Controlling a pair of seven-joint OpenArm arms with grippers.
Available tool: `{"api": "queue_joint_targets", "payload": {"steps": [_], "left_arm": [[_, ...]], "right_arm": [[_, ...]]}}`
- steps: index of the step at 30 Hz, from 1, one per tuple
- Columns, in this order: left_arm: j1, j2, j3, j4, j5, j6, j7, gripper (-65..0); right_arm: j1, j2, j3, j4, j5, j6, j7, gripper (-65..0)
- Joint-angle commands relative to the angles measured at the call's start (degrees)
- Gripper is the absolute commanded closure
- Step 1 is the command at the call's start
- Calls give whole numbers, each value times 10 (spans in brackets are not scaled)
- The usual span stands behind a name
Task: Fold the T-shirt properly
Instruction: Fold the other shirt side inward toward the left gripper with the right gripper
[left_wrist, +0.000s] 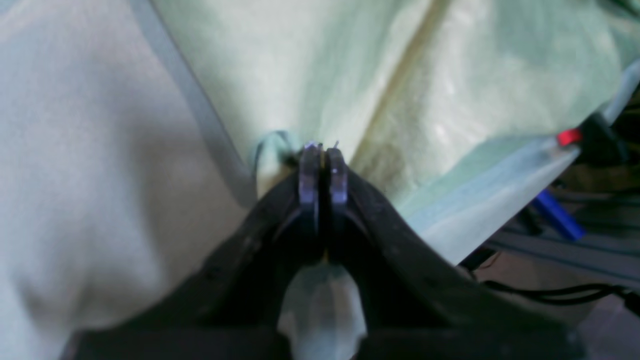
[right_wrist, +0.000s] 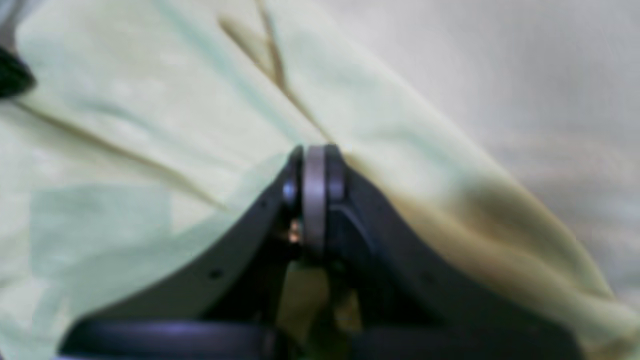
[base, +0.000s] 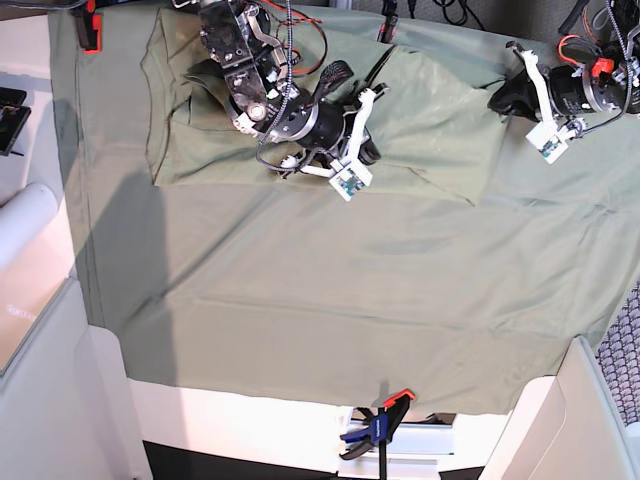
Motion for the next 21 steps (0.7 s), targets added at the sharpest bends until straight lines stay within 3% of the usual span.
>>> {"api": "queue_joint_targets", "payload": {"steps": [1,7,10,16,21], "left_arm": [[-2,-9,-4,7,0,-4,-12,-13],[25,-10,-4,7,63,-4,-72,-13],[25,-10,-4,7,63,-4,-78,-13],[18,-10,-52,30,-9,-4,-78,-13],[18,-11,-87,69,-38,-4,-71,-13]], "right_arm": [[12,3,12,9,1,-1,11,0],[11,16,61,9,28,-1,12,0],[11,17,85,9,36,-1,12,0],[10,17,141,45,70,-1,-7,0],[9,17,232,130,101,-1,-50,0]]}}
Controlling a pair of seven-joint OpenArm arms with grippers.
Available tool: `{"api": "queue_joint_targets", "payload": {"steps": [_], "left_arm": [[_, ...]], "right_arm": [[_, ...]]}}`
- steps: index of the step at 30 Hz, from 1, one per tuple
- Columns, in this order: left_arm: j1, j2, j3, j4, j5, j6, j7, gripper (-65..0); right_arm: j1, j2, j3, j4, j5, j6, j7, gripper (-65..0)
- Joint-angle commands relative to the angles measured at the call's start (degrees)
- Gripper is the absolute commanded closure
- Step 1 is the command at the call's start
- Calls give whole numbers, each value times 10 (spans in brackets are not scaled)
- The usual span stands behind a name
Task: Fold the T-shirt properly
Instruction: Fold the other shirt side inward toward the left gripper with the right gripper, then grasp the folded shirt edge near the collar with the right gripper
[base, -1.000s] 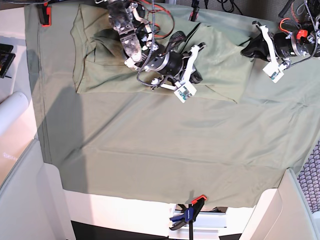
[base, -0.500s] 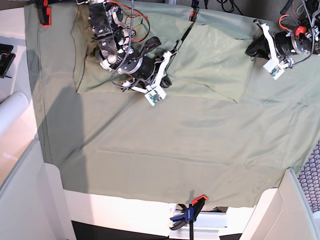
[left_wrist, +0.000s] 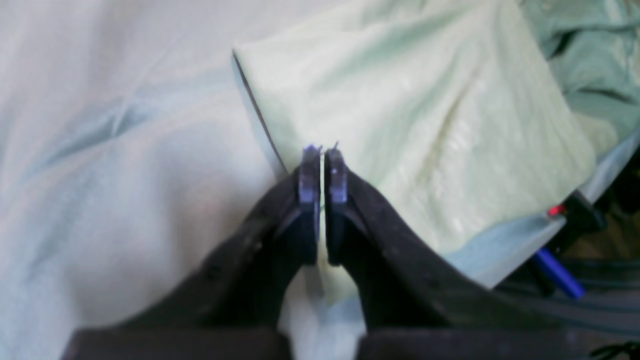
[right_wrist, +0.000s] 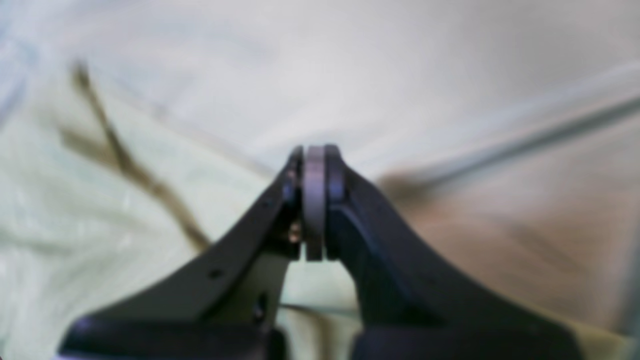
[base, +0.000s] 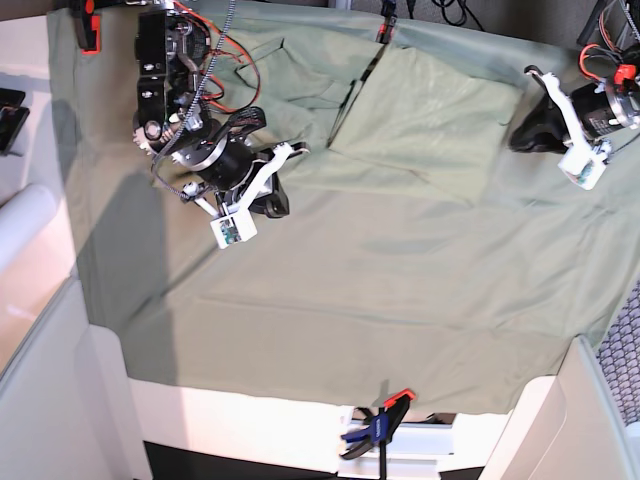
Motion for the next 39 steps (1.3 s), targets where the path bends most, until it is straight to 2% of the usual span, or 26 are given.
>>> {"api": "queue_joint_targets", "payload": {"steps": [1,8,13,15,16,17,18,25,30,39], "left_arm": [[-2,-10,-5,11,-12,-3,-7,-13],[2,-10,-5,10,-12,-3,-4,-13],[2,-10,-5,10,-17,-3,-4,-13],[2,-10,-5,10,-18,-3,-4,-13],[2,-10,-5,10,-18,-3,-4,-13],[2,-10,-5,10,-18,-3,-3,-13],[2,-10,-5,10,-18,-3,-1,-13],[2,-10,-5,10,-19,-3,7,-13],[2,-9,-5,10,-22,-3,7,-13],[2,-8,-5,10,-23,-3,9,-13]], "right_arm": [[12,2,24,26,16,-1,1,0],[-6,27,195,47,87,-1,-45,0],[-65,67,264,47,186,1,-90,-13],[-91,82,277,47,207,3,-100,-237],[-104,91,280,47,213,3,-100,-326],[-117,100,280,47,214,3,-100,-382],[-129,109,280,47,216,3,-103,-403],[-177,136,280,46,240,3,-115,-403],[-190,134,273,37,260,16,-114,-403],[-186,122,221,0,254,16,-99,-403]]}}
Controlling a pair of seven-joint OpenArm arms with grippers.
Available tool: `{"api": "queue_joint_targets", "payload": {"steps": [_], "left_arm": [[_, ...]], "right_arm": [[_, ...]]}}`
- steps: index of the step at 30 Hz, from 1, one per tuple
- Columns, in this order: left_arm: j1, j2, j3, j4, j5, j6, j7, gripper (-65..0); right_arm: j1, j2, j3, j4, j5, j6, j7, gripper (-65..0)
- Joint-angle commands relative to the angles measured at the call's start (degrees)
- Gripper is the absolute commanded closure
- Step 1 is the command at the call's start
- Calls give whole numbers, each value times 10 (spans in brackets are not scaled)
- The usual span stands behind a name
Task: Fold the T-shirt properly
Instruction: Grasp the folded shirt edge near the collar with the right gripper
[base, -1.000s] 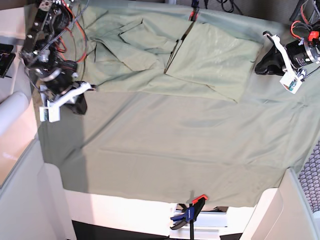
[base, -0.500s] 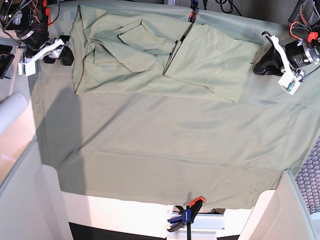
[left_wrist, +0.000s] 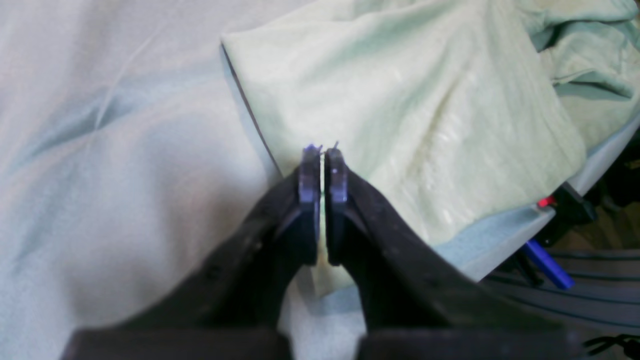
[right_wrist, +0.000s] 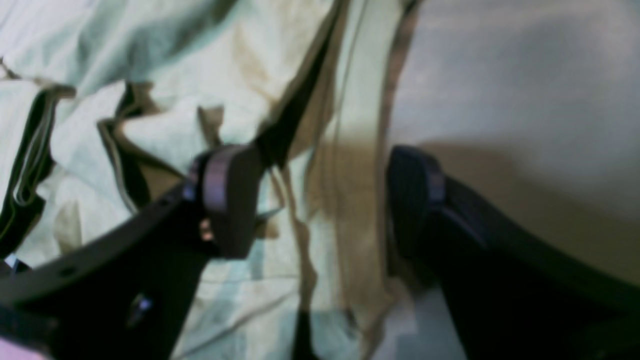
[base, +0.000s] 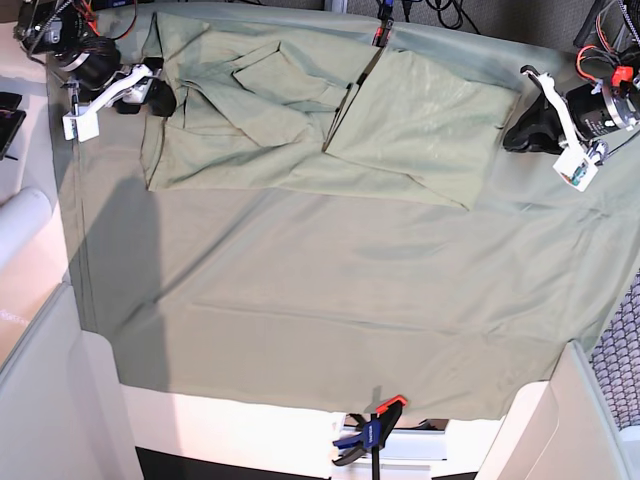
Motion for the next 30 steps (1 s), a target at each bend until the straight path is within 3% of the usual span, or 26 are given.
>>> {"api": "queue_joint_targets", "payload": {"steps": [1,11,23,30], "left_arm": [[-3,-8,-5,9,-10,-3,-10,-13],[-3,-8,-5,9,-10,-3,-10,-13],[-3,-8,-5,9,-10,-3,-10,-13],[-3,-8,-5,9,-10,-3,-10,-13]], "right_arm": [[8,6,-4,0,7,6,11,-403],[7,2,-49,-16,14,7,10,-403],[9,-56,-52,-13,37,20,6,-403],[20,-64,-56,-13,37,20,6,-403]]}}
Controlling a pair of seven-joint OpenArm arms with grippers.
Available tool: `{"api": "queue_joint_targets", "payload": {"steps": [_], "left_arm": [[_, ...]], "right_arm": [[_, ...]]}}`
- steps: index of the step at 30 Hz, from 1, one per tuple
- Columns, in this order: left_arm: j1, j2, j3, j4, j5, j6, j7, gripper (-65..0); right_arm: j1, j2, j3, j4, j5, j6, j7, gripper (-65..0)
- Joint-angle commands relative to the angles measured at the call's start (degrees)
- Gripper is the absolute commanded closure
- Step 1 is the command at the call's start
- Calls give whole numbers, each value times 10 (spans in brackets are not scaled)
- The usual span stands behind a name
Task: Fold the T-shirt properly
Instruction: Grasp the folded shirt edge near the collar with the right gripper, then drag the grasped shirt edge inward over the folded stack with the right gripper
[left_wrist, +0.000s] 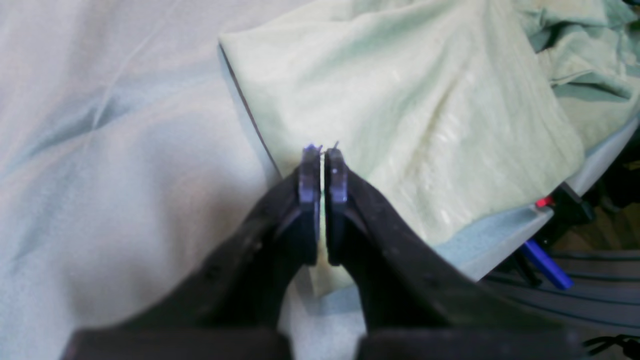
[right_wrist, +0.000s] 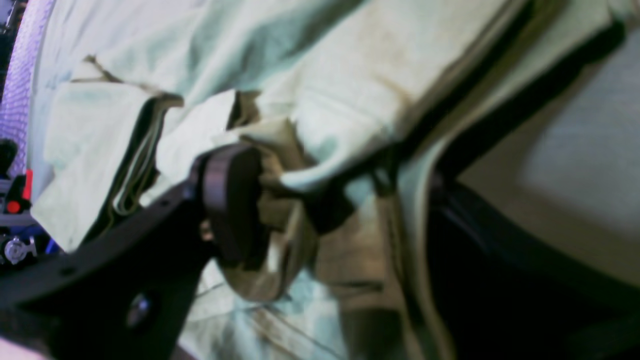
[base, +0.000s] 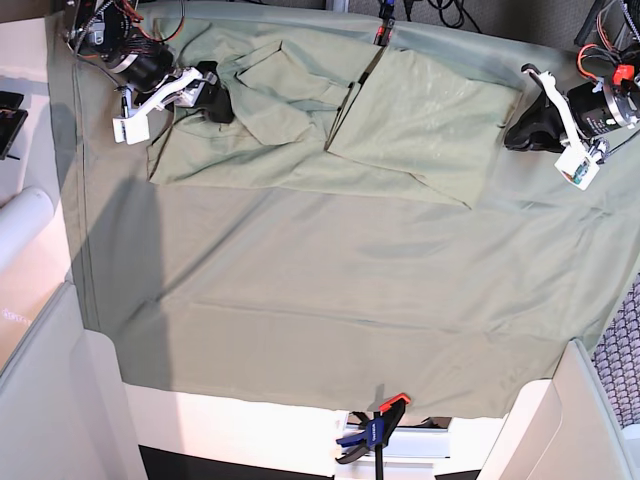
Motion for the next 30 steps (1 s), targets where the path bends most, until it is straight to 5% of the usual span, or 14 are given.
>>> {"api": "queue_joint_targets", "payload": {"steps": [1,10,16,30], "left_arm": [[-3,-9,-5,9,-10,-3,-11,-13],[-3,-9,-5,9,-19,-3,-11,-13],[-3,-9,-5,9,-19,-3,-11,-13],[-3,-10,-5,9,-19,-3,-10,-13]], "right_arm": [[7,1,-3,6,2,3,-5,-403],[13,-4,-5,6,0,4,8,-379],[13,-4,-5,6,-30,4,46,0],[23,28,23,6,-103,4,79,0]]}}
